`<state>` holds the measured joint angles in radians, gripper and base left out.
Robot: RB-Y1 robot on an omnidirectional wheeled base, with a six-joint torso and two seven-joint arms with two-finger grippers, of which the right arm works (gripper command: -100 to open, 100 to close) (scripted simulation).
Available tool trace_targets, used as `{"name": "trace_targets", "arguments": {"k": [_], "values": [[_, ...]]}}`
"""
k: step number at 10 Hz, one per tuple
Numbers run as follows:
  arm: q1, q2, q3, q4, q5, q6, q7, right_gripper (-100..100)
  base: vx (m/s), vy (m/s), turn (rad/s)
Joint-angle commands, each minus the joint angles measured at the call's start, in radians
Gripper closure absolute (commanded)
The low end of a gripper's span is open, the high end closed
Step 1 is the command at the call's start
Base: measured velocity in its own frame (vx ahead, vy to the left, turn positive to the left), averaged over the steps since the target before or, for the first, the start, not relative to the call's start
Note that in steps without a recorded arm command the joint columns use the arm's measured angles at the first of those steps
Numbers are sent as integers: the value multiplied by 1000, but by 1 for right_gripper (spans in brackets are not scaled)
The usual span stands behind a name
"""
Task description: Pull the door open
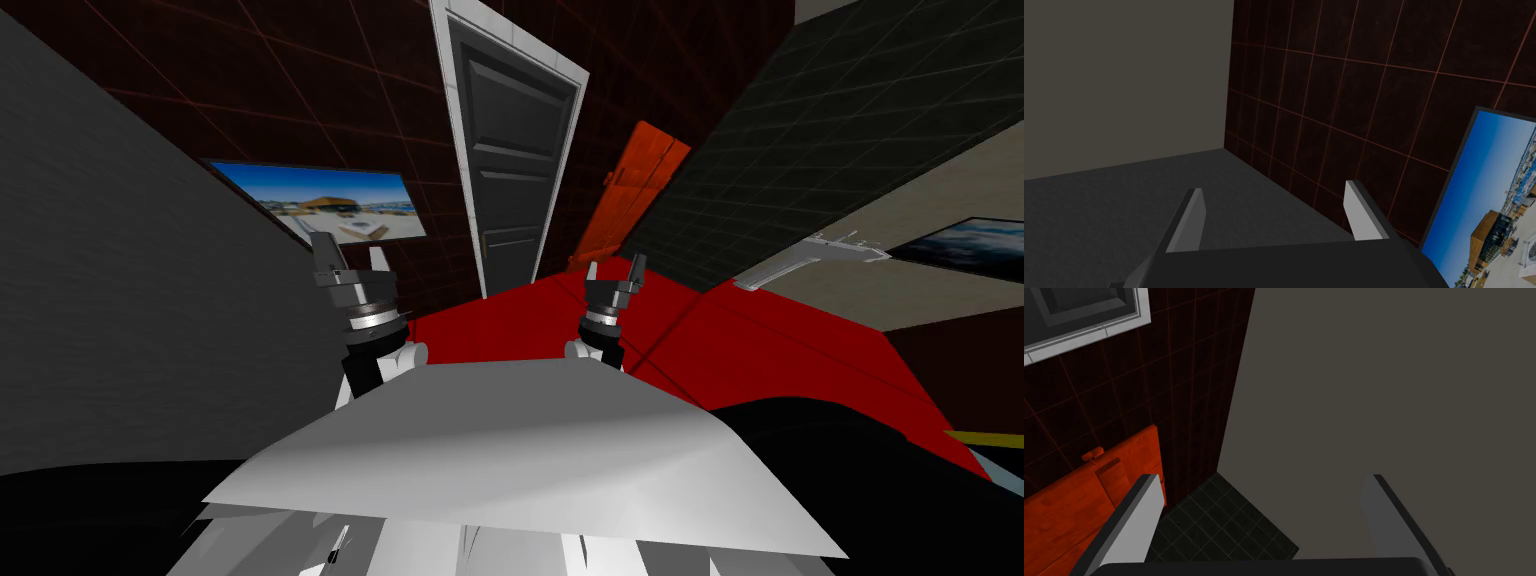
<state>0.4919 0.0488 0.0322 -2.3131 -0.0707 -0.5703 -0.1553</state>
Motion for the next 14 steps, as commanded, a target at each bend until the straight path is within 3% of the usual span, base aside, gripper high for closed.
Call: {"name": "trace_targets", "arguments": {"k": [1,7,14], "values": [[-11,-15,-2,34,-16,-6,-23,-100,71,4,152],[-43,-48,-6,133,-61,-25,-88,-100,91,-1,120],[-90,-85,-13,281,-129,-52,-186,-100,92,-8,140]]}}
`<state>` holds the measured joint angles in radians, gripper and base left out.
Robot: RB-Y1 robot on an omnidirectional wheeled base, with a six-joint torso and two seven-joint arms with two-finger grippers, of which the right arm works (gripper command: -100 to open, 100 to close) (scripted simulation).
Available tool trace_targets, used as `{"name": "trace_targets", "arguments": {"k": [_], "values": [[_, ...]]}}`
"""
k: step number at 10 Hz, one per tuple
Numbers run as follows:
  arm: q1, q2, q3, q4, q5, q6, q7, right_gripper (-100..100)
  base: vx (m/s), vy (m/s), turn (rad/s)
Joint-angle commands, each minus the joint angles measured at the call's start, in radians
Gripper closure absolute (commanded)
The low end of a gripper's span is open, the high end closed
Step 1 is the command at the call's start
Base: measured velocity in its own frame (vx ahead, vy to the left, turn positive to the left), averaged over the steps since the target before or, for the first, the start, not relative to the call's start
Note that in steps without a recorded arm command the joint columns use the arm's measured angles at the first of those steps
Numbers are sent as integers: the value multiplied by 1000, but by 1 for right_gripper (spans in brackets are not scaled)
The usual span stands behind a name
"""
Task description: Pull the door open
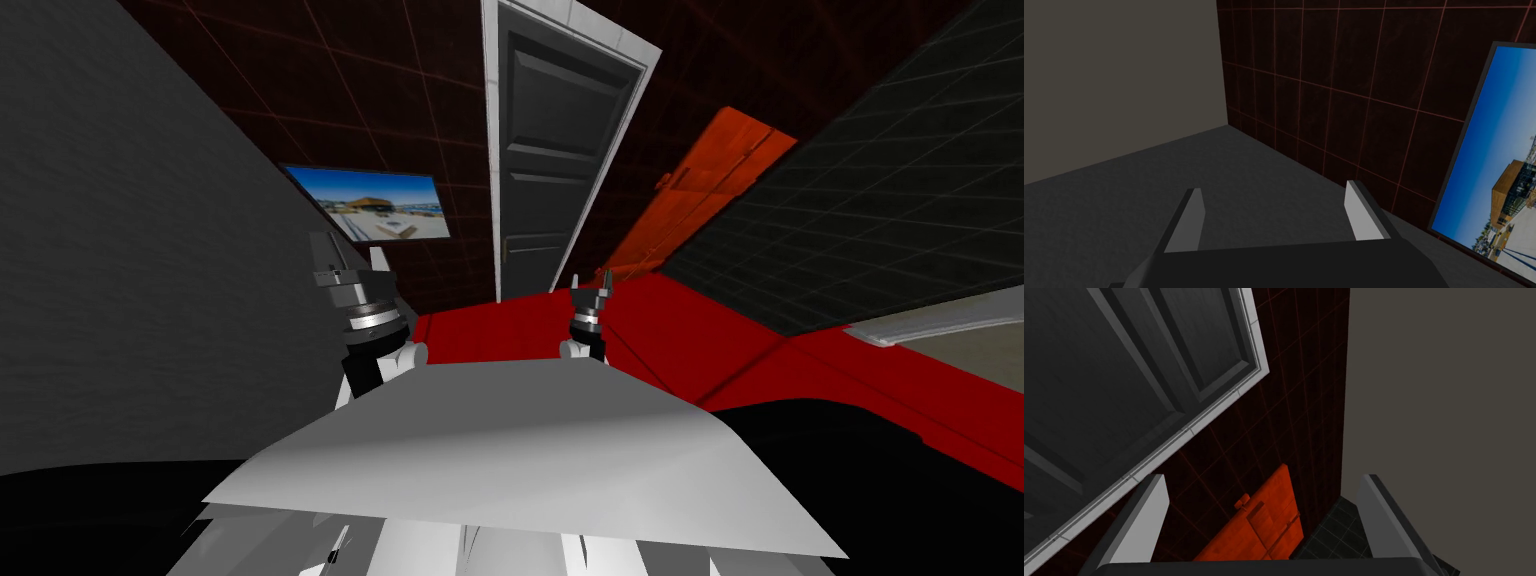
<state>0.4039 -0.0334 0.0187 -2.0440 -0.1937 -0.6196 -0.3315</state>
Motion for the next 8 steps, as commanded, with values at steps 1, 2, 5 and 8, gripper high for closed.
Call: {"name": "trace_targets", "arguments": {"k": [1,2,5,8], "values": [[-9,-7,-1,33,-16,-7,-24,-100,91,-9,162],[-16,-11,-2,55,-26,-11,-39,-100,90,0,161],[-38,-23,-5,123,-57,-24,-84,-100,95,-20,152],[-61,-34,-8,194,-90,-37,-131,-100,93,-23,159]]}}
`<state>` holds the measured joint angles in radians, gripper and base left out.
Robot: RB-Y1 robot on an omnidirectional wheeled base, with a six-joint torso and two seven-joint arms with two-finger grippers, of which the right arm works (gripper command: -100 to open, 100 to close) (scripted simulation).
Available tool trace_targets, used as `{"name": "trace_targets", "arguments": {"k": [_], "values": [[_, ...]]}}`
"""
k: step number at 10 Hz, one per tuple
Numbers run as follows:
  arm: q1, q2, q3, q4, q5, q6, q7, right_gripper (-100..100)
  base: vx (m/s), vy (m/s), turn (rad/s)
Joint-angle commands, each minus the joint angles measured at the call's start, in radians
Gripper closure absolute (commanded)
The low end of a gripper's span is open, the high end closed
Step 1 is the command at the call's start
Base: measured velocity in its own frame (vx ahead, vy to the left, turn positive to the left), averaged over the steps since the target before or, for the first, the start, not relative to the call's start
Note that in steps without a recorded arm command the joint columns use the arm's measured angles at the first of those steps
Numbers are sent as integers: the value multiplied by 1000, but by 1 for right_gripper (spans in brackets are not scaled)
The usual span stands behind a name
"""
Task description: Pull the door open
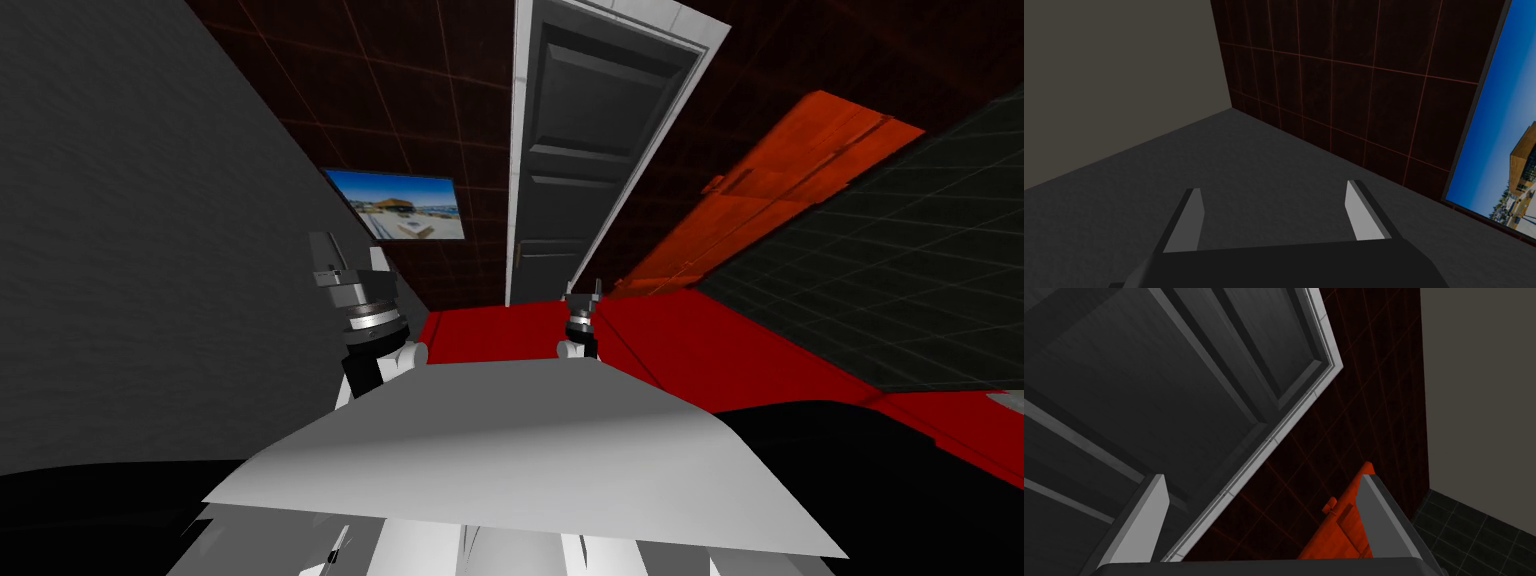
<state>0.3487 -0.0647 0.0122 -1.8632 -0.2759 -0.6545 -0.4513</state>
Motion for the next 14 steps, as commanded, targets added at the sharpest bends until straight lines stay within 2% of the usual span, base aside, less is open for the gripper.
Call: {"name": "trace_targets", "arguments": {"k": [1,11,12,14], "values": [[-13,-6,-3,38,-19,-6,-27,-100,102,-32,154],[-96,-31,-15,295,-137,-54,-198,-100,93,-33,175],[-96,-31,-15,295,-137,-54,-198,-100,61,-31,49],[-113,-34,-17,348,-161,-64,-233,-100,57,-25,152]]}}
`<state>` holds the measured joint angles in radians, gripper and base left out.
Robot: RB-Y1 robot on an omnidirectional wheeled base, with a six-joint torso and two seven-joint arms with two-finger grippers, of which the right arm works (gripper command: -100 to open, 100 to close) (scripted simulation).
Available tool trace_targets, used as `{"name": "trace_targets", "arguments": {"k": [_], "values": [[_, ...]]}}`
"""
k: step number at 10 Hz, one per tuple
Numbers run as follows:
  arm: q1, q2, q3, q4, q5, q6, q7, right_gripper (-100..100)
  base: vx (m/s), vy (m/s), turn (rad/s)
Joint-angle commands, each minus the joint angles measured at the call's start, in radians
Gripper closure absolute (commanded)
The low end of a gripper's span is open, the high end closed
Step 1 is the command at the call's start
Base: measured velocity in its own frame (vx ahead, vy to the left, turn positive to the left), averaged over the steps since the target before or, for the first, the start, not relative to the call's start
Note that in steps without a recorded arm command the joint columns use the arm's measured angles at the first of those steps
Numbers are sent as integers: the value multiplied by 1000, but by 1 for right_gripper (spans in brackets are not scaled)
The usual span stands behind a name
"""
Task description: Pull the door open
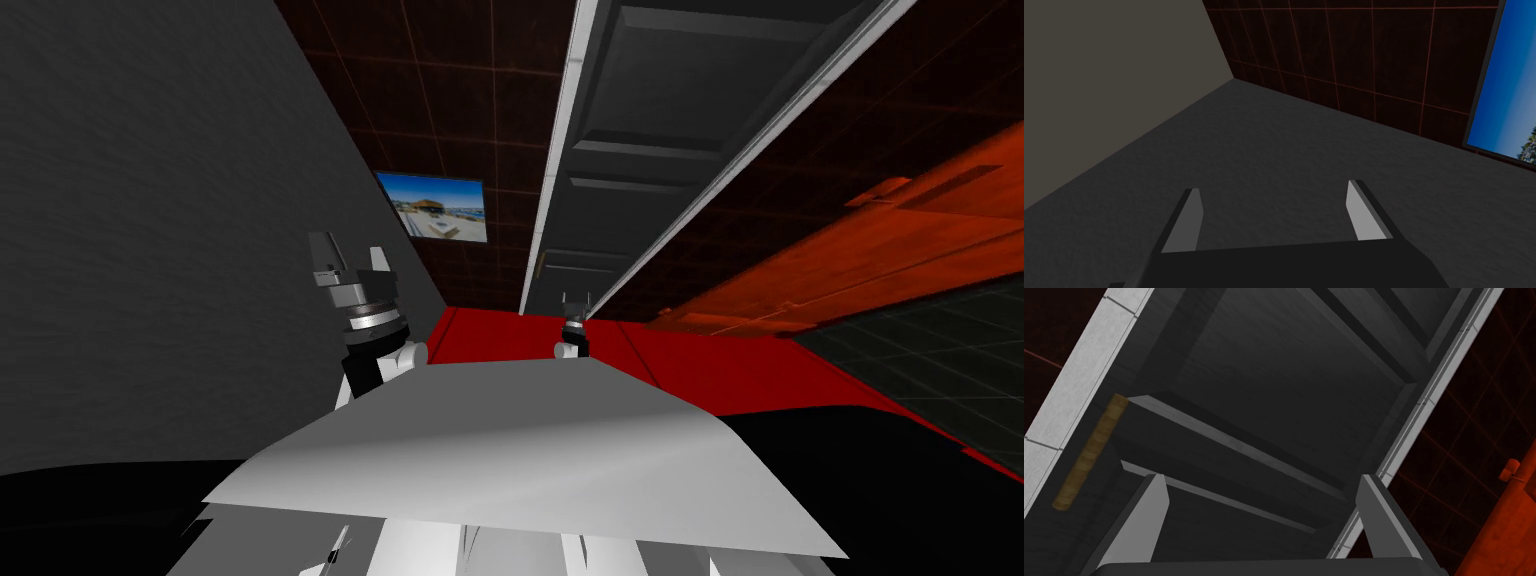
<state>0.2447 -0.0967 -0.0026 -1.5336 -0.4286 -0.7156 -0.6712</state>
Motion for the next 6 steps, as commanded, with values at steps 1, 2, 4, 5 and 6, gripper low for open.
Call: {"name": "trace_targets", "arguments": {"k": [1,2,4,5,6], "values": [[-17,-4,-4,44,-20,-8,-30,-100,83,-36,177],[-25,-5,-5,70,-32,-13,-48,-100,100,-54,164],[-42,-8,-7,122,-56,-22,-82,-100,90,-52,183],[-50,-9,-9,147,-68,-27,-99,-100,83,-44,153],[-58,-10,-10,172,-79,-32,-115,-100,75,-39,157]]}}
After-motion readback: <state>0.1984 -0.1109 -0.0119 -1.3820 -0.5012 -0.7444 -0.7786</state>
